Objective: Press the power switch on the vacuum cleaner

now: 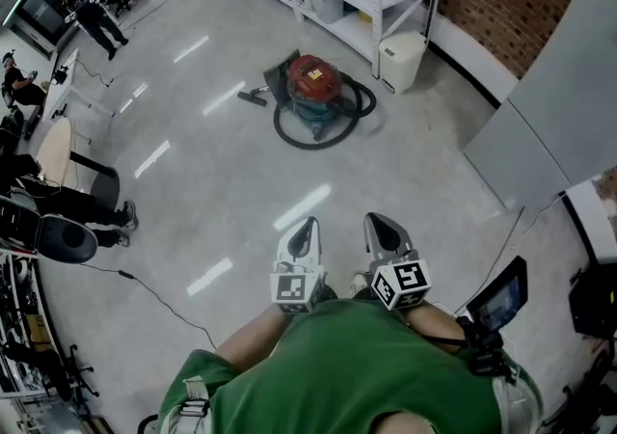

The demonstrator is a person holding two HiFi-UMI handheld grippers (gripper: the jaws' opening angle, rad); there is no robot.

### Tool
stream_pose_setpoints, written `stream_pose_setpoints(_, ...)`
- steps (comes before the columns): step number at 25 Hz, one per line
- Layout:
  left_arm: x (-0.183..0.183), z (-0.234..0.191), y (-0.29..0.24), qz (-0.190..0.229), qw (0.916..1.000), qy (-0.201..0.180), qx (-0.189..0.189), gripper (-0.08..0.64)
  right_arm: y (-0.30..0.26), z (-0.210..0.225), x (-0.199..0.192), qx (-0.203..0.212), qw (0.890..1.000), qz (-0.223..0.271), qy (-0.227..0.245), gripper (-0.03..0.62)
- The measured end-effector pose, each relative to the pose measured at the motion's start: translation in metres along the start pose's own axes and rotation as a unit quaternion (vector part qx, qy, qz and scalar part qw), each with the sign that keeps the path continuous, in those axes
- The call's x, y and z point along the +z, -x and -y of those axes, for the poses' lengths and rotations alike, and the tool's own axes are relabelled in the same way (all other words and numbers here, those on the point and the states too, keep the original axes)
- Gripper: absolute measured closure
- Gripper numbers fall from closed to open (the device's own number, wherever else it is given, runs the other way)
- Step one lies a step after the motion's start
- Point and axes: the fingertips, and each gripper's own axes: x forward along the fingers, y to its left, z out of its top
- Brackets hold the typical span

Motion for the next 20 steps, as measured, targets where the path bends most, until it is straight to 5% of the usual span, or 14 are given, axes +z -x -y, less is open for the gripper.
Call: stream_pose_setpoints(20,0.020,-0.010,-0.093,0.015,0.9996,0.014,-0.020,0.552,-0.048,0.062,0.029,-0.028,1.000,0.002,0.004,0.589)
